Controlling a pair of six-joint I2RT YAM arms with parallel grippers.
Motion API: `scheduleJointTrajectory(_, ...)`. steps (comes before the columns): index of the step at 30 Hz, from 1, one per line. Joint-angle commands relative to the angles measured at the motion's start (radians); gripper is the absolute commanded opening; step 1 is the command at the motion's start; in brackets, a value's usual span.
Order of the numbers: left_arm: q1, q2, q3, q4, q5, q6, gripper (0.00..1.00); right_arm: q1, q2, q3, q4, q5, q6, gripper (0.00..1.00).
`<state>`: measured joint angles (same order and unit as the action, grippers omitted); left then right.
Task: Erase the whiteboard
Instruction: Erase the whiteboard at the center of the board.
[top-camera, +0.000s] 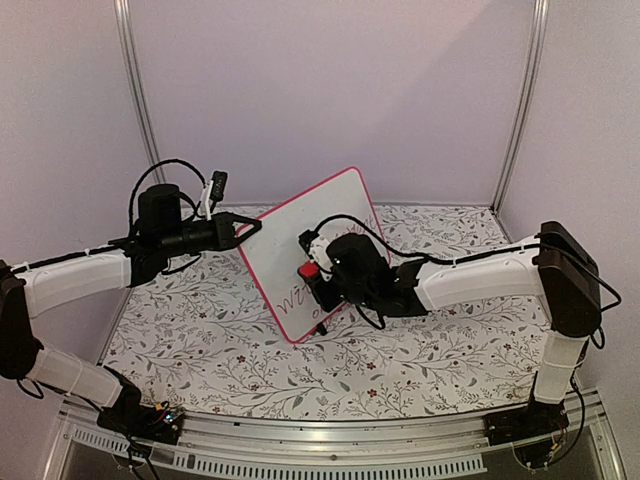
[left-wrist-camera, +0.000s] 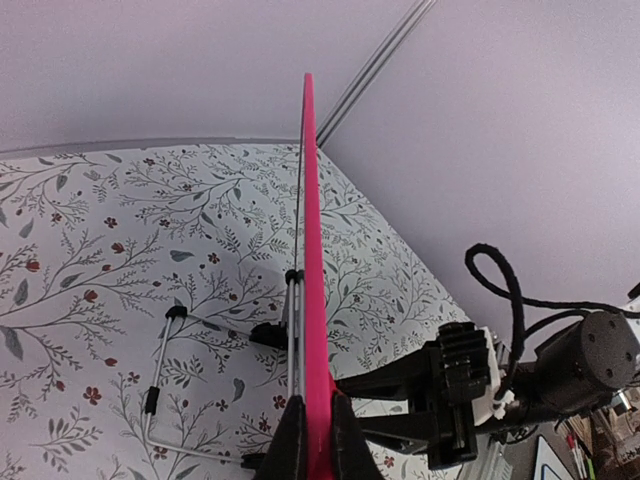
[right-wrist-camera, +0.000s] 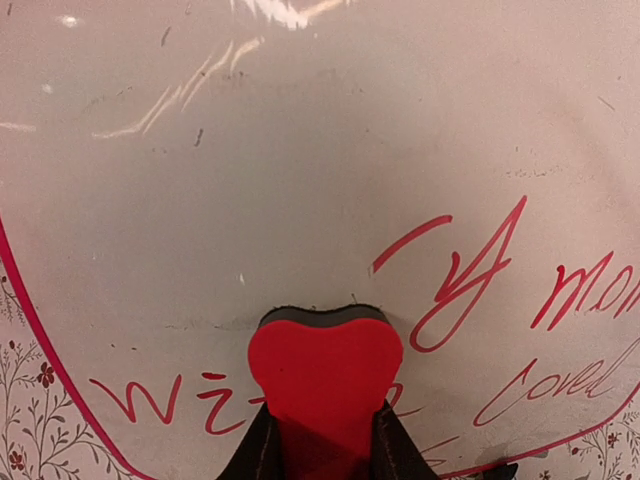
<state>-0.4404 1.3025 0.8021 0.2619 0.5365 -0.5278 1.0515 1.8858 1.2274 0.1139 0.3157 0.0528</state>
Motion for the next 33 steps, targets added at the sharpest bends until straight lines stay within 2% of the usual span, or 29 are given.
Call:
scheduleJointTrajectory(1, -0.024, -0.02, 0.001, 0.028, 0.1, -0.027, 0.0, -0.02, 0.007, 0.042, -0.053, 0.019, -0.015, 0.24)
scheduleJointTrajectory(19, -0.024, -0.025, 0.001, 0.028, 0.1, -0.026, 0.0, -0.036, 0.057, 0.215, -0.086, 0.021, -0.103, 0.24)
scheduleJointTrajectory(33, -0.024, -0.025, 0.0, 0.027, 0.1, -0.026, 0.0, -0.039, 0.041, 0.09, -0.061, 0.013, -0.059, 0.24)
